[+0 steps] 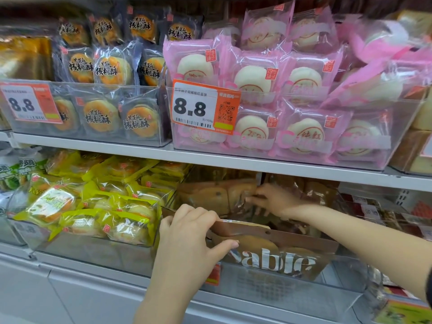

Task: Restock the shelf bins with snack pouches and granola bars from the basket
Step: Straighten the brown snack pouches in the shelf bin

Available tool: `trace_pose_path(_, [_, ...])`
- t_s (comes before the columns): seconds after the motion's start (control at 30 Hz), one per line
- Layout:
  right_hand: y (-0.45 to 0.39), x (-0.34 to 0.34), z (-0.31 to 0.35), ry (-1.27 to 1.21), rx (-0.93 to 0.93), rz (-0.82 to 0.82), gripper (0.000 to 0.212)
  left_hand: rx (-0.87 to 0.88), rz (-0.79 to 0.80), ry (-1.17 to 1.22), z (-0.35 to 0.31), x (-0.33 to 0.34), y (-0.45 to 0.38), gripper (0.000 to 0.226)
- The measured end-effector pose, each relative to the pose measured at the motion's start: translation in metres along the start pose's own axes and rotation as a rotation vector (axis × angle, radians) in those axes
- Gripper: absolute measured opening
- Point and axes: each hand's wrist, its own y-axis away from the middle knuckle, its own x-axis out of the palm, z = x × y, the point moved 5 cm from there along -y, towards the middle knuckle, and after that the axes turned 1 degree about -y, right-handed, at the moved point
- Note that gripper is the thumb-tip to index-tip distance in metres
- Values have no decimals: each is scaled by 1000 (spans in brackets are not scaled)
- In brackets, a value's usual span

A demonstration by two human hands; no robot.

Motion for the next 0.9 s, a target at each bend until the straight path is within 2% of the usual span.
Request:
trace_pose_path(0.1, [-11,0,-12,-365,113,-45,16,2,16,0,0,1,-3,35])
trace_pose_path(0.17, [-16,3,-22,-458,195,-98,15,-3,29,9,0,1,-4,34])
trace_pose_path(0.3, [-18,17,-33,-436,272,-119,30,-20,43,26,-1,0,-4,34])
trace_pose_path(0.5, [-13,16,-31,-462,293,-234,31,-53,122,29,-4,-2,-3,36])
trace_pose_path(0.63, [-11,18,-25,-521,290,-206,25,-58,117,54,-6,-3,-5,36])
trace_pose_path(0.73, [-9,18,-25,-496,312,-151,15,-57,126,58,-5,-3,-3,34])
trace_pose_path(0.83, [5,5,-25,-445,360,-212,25,-48,118,88,-1,-5,0,27])
trace_pose_path(0.9, [25,-10,-17,-332,293,-238,26,-68,130,127,1,-6,2,30])
